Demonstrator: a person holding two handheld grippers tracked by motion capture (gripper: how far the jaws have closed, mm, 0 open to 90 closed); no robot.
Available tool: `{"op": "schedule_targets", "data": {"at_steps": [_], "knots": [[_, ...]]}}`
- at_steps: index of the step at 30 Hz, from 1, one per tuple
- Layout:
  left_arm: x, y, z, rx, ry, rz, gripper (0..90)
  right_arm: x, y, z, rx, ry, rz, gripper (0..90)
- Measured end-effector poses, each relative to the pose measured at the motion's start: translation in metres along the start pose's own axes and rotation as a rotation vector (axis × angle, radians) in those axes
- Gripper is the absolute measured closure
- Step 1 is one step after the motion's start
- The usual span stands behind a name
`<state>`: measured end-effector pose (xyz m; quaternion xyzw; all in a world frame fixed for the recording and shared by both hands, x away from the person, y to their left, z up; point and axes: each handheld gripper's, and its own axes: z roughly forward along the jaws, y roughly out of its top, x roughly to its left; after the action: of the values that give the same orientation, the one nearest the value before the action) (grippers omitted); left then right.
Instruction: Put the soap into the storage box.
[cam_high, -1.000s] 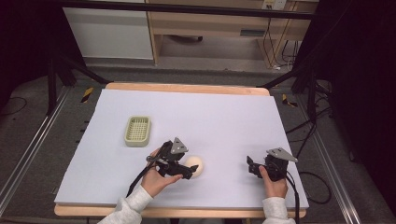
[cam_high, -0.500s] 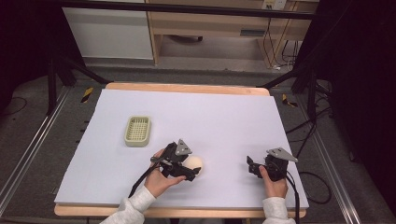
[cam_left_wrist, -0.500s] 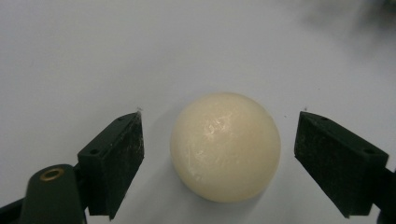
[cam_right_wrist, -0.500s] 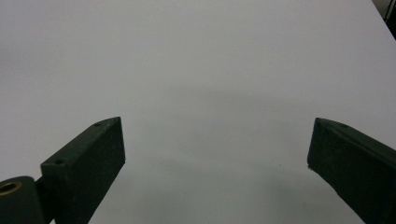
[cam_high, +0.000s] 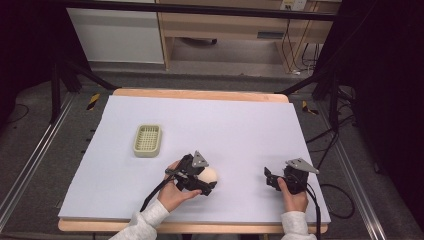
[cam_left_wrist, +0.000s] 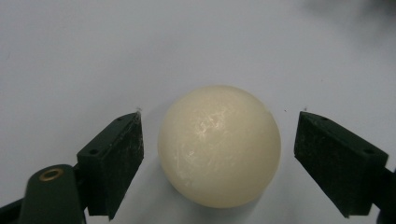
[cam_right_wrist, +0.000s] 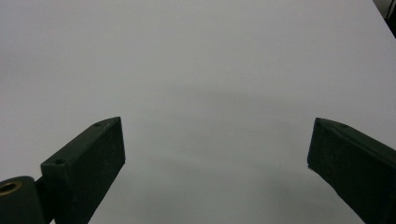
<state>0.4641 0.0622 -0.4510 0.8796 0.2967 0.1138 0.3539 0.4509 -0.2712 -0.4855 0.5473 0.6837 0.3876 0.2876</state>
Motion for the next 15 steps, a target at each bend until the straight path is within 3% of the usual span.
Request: {"op": "schedule_targets", "data": {"at_steps": [15], "knots": [[0.001,-0.001,0.012,0.035,-0.002,-0.001,18.6,0.000,0.000,0.000,-0.003,0.003,0.003,4.5]]}}
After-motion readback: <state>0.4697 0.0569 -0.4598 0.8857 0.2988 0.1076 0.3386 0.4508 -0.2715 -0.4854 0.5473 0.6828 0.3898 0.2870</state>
